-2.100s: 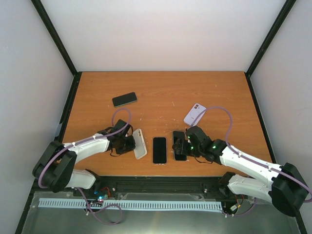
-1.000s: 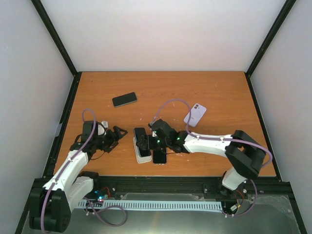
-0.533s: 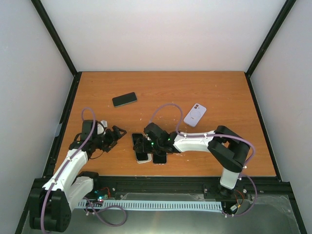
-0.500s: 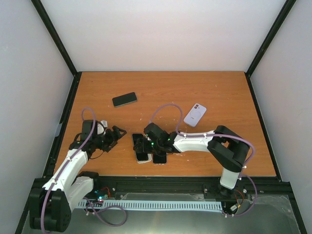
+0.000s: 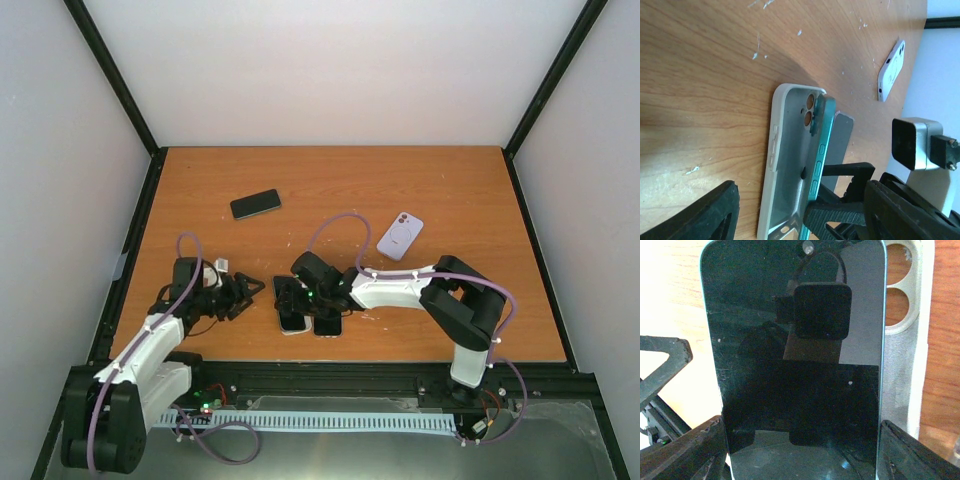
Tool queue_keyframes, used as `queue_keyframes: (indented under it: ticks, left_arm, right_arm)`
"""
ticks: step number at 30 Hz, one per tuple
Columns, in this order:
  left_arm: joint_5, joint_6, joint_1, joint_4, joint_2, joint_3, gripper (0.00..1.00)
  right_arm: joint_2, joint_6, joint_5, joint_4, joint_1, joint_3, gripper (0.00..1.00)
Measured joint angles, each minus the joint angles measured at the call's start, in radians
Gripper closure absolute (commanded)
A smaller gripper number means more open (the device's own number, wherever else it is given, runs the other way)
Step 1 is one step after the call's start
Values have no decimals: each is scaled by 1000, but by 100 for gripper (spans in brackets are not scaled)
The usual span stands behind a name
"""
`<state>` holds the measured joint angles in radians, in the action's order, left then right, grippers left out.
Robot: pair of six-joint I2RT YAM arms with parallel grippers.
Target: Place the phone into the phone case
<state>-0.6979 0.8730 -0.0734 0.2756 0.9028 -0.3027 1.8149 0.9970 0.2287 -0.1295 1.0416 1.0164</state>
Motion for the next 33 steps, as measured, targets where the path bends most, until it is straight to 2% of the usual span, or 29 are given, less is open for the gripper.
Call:
queue_keyframes:
  ticks: [12,21,23,28,33]
  left_arm:
    - [-100,60,-4,-219,91,81,43]
    - [-130,106,-48,-373,204,93,49]
    - [-135,112,-60,-398,235,93,53]
    - [-133,123,-78,-427,287,93,71]
    - [-95,119,-82,-426,292,92,81]
  right_arm:
    - [2,17,-1,-9,0,4,33]
    - [2,18,-1,-10,0,6,33]
    - [2,18,-1,-10,0,6,33]
    - [3,18,0,-12,0,8,32]
    - [2,17,-1,-12,0,8,24]
